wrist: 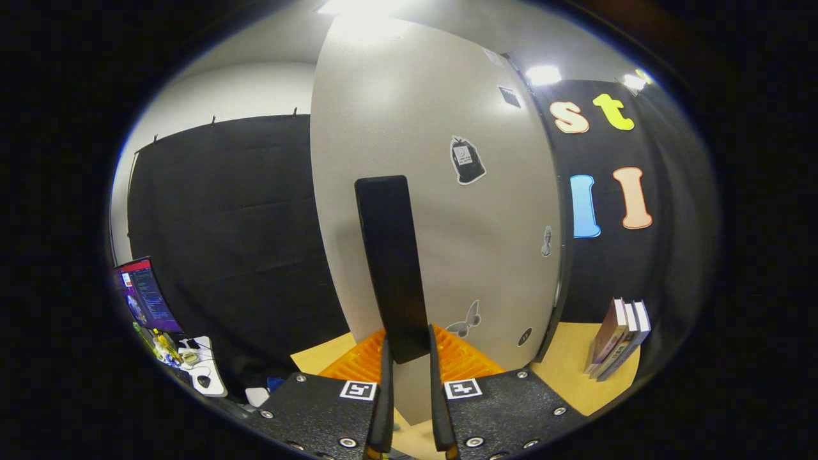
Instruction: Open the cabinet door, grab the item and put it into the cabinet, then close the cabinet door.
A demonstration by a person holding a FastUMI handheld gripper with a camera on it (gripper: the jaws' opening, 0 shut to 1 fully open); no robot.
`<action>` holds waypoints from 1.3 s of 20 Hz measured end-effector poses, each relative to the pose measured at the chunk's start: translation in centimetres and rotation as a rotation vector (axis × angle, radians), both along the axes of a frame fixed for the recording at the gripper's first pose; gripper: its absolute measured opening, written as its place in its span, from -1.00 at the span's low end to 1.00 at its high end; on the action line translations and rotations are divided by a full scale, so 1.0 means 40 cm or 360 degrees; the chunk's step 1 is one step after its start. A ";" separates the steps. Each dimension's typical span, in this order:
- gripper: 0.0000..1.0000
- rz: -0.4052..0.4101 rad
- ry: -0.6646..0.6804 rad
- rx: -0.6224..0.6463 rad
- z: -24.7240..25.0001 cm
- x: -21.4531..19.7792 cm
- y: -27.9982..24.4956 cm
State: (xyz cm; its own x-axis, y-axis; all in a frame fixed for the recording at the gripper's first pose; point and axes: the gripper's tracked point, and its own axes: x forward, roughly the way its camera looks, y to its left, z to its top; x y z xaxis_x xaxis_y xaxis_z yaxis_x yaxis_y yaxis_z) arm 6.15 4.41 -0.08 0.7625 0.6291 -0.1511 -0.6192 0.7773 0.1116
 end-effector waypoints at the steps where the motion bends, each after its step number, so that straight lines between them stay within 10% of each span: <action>1: -0.51 -0.0016 0.0004 -0.0002 0.000 0.000 -0.007; 12: -0.28 -0.0260 0.0087 0.0177 0.013 -0.003 -0.074; 17: 0.54 -0.0445 -0.0190 -0.0075 0.029 0.017 -0.145; 26: 0.80 -0.0782 -0.0212 -0.0025 0.027 0.006 -0.243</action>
State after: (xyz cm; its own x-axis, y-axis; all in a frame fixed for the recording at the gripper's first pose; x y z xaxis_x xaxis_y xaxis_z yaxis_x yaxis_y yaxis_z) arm 6.39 -5.31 1.00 0.9810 0.1899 -0.0390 -0.1882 0.9812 0.0426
